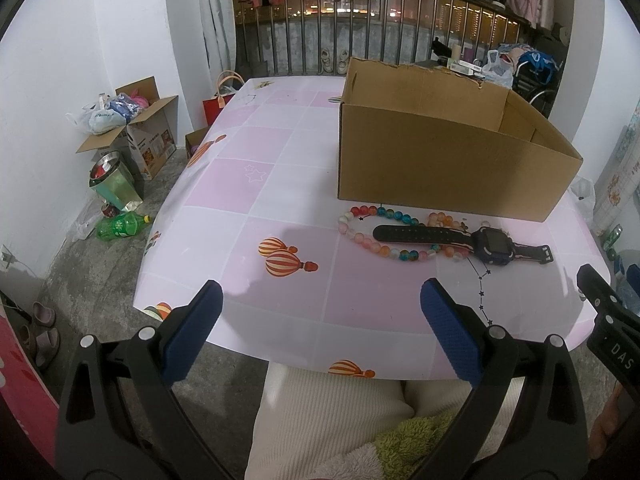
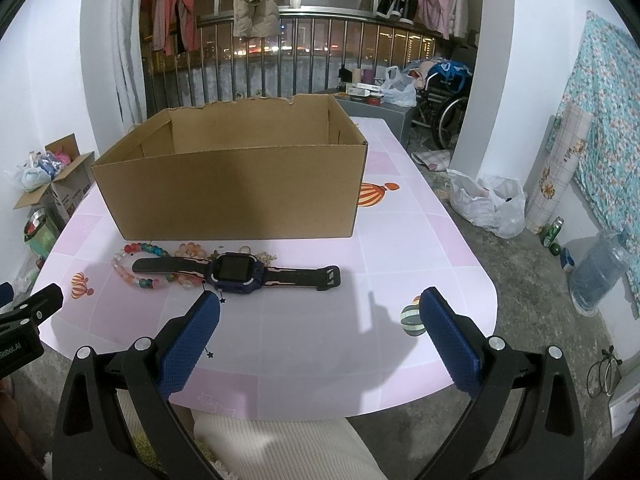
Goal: Organize jewelry
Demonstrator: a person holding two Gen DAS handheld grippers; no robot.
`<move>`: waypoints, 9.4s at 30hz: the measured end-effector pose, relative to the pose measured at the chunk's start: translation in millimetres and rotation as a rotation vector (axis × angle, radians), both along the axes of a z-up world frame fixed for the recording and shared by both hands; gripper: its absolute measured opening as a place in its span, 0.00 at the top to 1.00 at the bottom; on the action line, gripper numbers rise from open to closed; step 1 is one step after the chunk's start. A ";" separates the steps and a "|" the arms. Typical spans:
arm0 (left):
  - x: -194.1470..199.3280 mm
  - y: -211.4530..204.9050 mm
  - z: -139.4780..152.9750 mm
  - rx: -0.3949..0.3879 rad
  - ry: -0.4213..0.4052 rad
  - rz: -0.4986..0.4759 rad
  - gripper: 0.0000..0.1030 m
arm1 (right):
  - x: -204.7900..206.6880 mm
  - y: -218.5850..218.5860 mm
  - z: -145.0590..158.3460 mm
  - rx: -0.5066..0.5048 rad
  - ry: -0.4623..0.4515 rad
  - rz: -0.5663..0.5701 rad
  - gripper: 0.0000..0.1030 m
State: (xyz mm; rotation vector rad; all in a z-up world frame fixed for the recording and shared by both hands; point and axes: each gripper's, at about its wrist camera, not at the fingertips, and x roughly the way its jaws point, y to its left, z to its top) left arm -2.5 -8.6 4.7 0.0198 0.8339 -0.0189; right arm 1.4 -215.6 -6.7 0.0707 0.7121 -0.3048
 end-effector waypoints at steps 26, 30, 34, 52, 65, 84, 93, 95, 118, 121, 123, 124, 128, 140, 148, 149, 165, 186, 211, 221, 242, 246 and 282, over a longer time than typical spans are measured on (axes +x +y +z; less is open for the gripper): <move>0.2 1.0 -0.6 0.000 -0.001 -0.001 0.07 | -1.0 -0.9 -0.9 0.000 -0.001 -0.001 0.05; -0.2 0.2 -0.2 0.001 0.000 -0.001 0.07 | -1.1 -1.4 -1.2 0.000 0.000 -0.002 0.05; -0.3 -0.7 0.2 0.001 -0.001 -0.001 0.07 | -1.2 -1.6 -1.3 0.002 0.003 -0.002 0.05; 27.4 -8.0 -20.8 0.009 -0.007 -0.091 0.08 | 26.8 -23.0 -30.2 0.031 0.078 -0.024 0.05; 53.3 -7.9 -24.3 -0.225 0.009 -0.162 0.08 | 53.4 -44.7 -42.7 0.089 0.057 0.041 0.05; 81.2 -37.4 -27.2 -0.134 -0.034 -0.332 0.08 | 58.7 -56.4 -54.4 0.192 0.086 0.055 0.49; 98.3 -44.2 -42.7 -0.132 0.061 -0.410 0.33 | 59.2 -60.3 -60.0 0.251 0.113 0.066 0.53; 102.5 -43.2 -47.8 -0.147 0.090 -0.411 0.36 | 61.0 -61.3 -60.9 0.259 0.119 0.062 0.55; 138.0 -18.6 -65.8 -0.327 0.255 -0.361 0.41 | 72.3 -60.4 -61.1 0.294 0.121 0.094 0.72; 140.3 -16.7 -66.5 -0.356 0.268 -0.364 0.42 | 73.4 -58.9 -61.2 0.296 0.121 0.100 0.74; 140.0 -20.1 -68.4 -0.375 0.274 -0.366 0.42 | 73.1 -58.5 -61.7 0.294 0.121 0.103 0.74; 140.5 -19.4 -69.1 -0.379 0.276 -0.366 0.42 | 73.4 -58.6 -61.8 0.294 0.121 0.105 0.74; 136.9 -22.4 -70.1 -0.371 0.277 -0.373 0.42 | 73.2 -58.0 -62.7 0.290 0.121 0.106 0.75; 124.5 -32.8 -53.5 -0.315 0.215 -0.407 0.70 | 72.9 -58.3 -61.2 0.291 0.113 0.104 0.86; 116.6 -37.8 -43.0 -0.274 0.165 -0.449 0.82 | 72.5 -56.1 -57.8 0.264 0.090 0.118 0.93; 115.8 -37.9 -42.6 -0.272 0.160 -0.453 0.83 | 71.5 -55.5 -56.7 0.257 0.084 0.120 0.93; 90.2 -30.3 -11.4 -0.297 0.055 -0.493 0.86 | 50.0 -46.0 -25.0 0.160 -0.008 0.139 0.93; 178.9 -35.6 117.3 -0.324 -0.037 -0.505 0.86 | 158.0 -67.6 103.1 0.123 -0.139 0.320 0.94; 349.4 -98.5 7.3 -0.038 0.330 -0.364 0.62 | 327.8 -79.7 18.8 0.202 0.339 0.252 0.96; 338.6 -95.6 29.1 0.008 0.231 -0.361 0.56 | 319.8 -79.2 31.5 0.180 0.278 0.239 0.93; 150.1 37.7 100.6 -0.115 -0.156 -0.331 0.52 | 110.2 -68.7 58.2 0.181 -0.108 0.326 0.79; 119.1 52.5 79.7 -0.118 -0.180 -0.350 0.52 | 84.0 -41.9 38.4 0.183 -0.118 0.387 0.79; 142.1 47.7 -73.9 -0.092 0.003 -0.619 0.73 | 130.1 73.0 -56.2 0.129 0.146 0.721 0.81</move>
